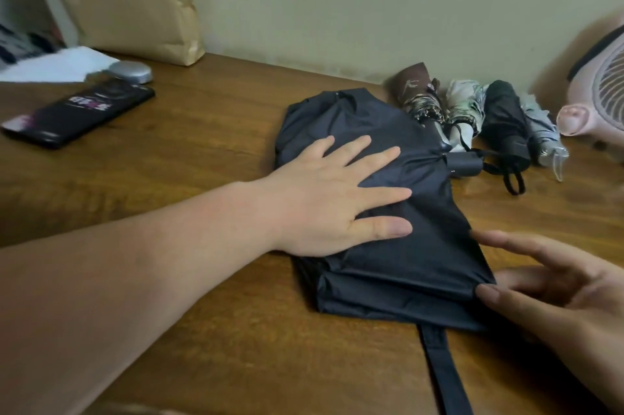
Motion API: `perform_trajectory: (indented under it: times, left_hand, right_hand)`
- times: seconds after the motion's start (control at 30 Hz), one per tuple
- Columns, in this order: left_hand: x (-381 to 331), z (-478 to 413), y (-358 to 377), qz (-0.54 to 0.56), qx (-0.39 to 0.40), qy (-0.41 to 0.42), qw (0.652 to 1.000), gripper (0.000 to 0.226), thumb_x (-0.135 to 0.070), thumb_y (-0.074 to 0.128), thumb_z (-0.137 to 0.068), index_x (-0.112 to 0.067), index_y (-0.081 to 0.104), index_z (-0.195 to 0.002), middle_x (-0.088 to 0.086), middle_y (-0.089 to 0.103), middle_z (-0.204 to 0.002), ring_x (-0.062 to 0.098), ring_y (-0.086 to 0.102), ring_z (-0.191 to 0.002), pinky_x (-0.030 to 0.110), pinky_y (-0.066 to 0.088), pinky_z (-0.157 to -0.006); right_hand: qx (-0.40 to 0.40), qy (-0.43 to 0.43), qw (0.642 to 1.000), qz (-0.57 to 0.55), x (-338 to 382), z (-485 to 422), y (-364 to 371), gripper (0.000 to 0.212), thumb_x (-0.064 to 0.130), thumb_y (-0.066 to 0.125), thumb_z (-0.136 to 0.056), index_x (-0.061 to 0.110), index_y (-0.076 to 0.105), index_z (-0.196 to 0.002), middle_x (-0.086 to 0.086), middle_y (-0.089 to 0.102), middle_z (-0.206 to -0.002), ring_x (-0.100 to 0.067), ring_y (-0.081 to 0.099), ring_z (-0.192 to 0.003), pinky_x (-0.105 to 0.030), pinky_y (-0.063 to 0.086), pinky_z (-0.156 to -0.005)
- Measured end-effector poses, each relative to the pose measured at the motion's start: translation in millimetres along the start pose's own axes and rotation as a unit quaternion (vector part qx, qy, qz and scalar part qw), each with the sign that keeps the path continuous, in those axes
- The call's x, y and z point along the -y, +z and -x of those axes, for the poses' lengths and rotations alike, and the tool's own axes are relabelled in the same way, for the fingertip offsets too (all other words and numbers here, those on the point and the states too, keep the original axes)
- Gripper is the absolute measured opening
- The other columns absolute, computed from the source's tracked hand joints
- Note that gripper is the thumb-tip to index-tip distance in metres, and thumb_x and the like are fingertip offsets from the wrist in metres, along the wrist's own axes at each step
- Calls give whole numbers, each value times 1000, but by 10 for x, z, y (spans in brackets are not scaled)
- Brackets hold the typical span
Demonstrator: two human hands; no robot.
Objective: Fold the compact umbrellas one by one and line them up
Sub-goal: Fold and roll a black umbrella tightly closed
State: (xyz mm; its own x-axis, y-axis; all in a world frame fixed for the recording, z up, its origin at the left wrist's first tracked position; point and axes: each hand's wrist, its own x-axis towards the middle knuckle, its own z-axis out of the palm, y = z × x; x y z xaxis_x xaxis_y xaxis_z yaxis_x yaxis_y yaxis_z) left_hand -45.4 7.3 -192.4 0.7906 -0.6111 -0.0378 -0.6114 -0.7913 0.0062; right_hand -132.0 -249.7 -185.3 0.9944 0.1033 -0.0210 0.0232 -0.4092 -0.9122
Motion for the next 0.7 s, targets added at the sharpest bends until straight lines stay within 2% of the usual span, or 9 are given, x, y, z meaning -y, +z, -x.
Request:
perform_trajectory:
  times: [0.07, 0.13, 0.2, 0.23, 0.33, 0.47, 0.53, 0.6, 0.7]
  left_hand:
    - [25, 11, 12, -16, -4, 16, 1000, 90, -88, -6, -78, -51, 3, -159, -8, -21, -170, 22, -22, -156, 57, -3, -125]
    - [48, 23, -5, -24, 5, 32, 999, 94, -91, -4, -74, -51, 1, -159, -5, -23, -169, 24, -24, -155, 60, -2, -125]
    - [64, 24, -32, -29, 30, 38, 998, 95, -94, 3, -72, -53, -2, -158, -6, -27, -168, 23, -29, -154, 60, -5, -124]
    - [67, 22, -44, -32, 45, 38, 998, 95, -95, 7, -71, -56, -3, -157, -7, -30, -167, 23, -32, -152, 60, -8, -124]
    - [74, 13, -61, -31, 70, 41, 996, 98, -99, 24, -69, -61, -4, -154, -12, -36, -163, 21, -40, -148, 59, -15, -122]
    - [122, -8, -29, -8, 73, 47, 996, 106, -104, 34, -60, -66, -2, -152, -16, -38, -162, 19, -43, -146, 61, -17, -121]
    - [137, -41, 1, -12, 70, 51, 996, 109, -108, 27, -53, -69, -5, -149, -17, -40, -161, 18, -44, -146, 62, -16, -121]
    - [142, -67, 16, -16, 75, 46, 996, 110, -109, 23, -49, -70, -7, -147, -18, -42, -159, 18, -45, -145, 63, -16, -121]
    - [111, -66, -19, -20, 90, 40, 995, 109, -110, 25, -49, -72, -9, -146, -18, -44, -157, 20, -47, -143, 65, -17, -120]
  right_hand:
    - [10, -2, 1000, -20, -6, -13, -5, 47, 16, 82, -58, 42, 79, -97, -15, 76, -76, -15, 66, -55, -14, 49, -49]
    - [29, 2, 999, -16, -10, -9, -14, 43, 42, 93, -54, 36, 80, -95, -14, 77, -78, -19, 73, -65, -18, 56, -58]
    - [27, 9, 1000, -6, -56, 5, -50, 72, 72, 91, -36, 31, 81, -93, -12, 77, -80, -21, 74, -69, -21, 59, -66]
    - [21, 14, 1000, -6, -95, 11, -68, 78, 78, 88, -32, 29, 81, -92, -12, 77, -80, -22, 74, -69, -21, 59, -66]
    - [13, 4, 1000, 16, -119, -1, -74, 71, 76, 89, -35, 27, 82, -86, -12, 77, -80, -24, 74, -72, -21, 59, -67]
    - [22, 12, 998, 58, -53, -19, -108, 30, 42, 89, -52, 33, 81, -80, -8, 77, -79, -27, 75, -76, -24, 60, -68]
    - [38, -7, 991, 131, 33, -4, -159, 35, 57, 83, -53, 41, 79, -85, -2, 77, -79, -25, 74, -72, -35, 62, -68]
    - [-20, -79, 969, 234, 204, -57, -156, 43, 76, 74, -59, 48, 76, -92, 8, 75, -83, -15, 71, -68, -41, 61, -65]
    - [-128, -199, 940, 246, 439, -344, -2, 32, 49, 71, -82, 41, 68, -114, 19, 70, -101, 1, 67, -91, -20, 56, -77]
